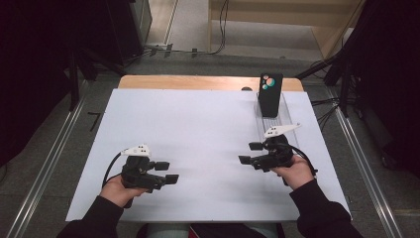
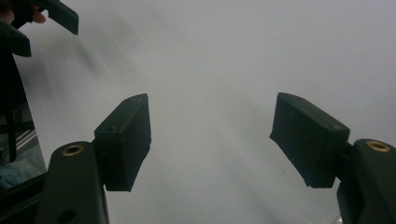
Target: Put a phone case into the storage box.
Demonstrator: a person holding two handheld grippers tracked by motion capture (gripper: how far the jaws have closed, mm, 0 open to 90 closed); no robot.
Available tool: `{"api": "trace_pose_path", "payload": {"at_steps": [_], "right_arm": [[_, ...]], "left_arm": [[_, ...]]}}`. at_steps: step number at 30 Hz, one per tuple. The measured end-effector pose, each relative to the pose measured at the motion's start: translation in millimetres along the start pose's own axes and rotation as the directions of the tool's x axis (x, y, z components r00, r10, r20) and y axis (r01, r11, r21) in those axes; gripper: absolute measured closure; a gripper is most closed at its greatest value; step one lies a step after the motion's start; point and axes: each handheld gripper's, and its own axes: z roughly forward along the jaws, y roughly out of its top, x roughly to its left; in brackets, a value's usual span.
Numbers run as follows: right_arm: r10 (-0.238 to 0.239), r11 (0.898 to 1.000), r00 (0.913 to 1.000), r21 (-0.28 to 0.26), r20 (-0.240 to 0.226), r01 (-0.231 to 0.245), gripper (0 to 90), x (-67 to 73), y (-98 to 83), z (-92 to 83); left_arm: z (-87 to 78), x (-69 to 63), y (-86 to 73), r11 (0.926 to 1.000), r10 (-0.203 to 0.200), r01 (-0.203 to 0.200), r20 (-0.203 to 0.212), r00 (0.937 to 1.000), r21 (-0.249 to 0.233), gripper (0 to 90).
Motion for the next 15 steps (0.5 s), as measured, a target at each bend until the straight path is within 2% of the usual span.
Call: {"api": "trace_pose_path", "payload": {"at_steps": [3, 7, 15], "right_arm": [[-0.011, 1.000, 0.9999, 0.011, 0.002, 0.011, 26.0, 1.5, -7.1, -0.7], [-0.011, 0.999, 0.9996, 0.036, -0.024, 0.012, 25.9, 0.1, -16.4, -1.6], [-0.010, 0.998, 0.9999, 0.059, -0.013, 0.011, 25.4, 0.5, -34.4, -8.0]], "left_arm": [[0.9, -1.0, -0.3, 1.0000, 0.003, -0.003, 0.002, 1.0000, 0.002, 31.1], [1.8, -2.6, -1.4, 0.9999, 0.014, -0.014, 0.006, 0.9999, 0.004, 31.1], [1.0, -2.4, -4.3, 0.9998, 0.017, -0.018, 0.006, 0.9998, 0.006, 31.1]]}}
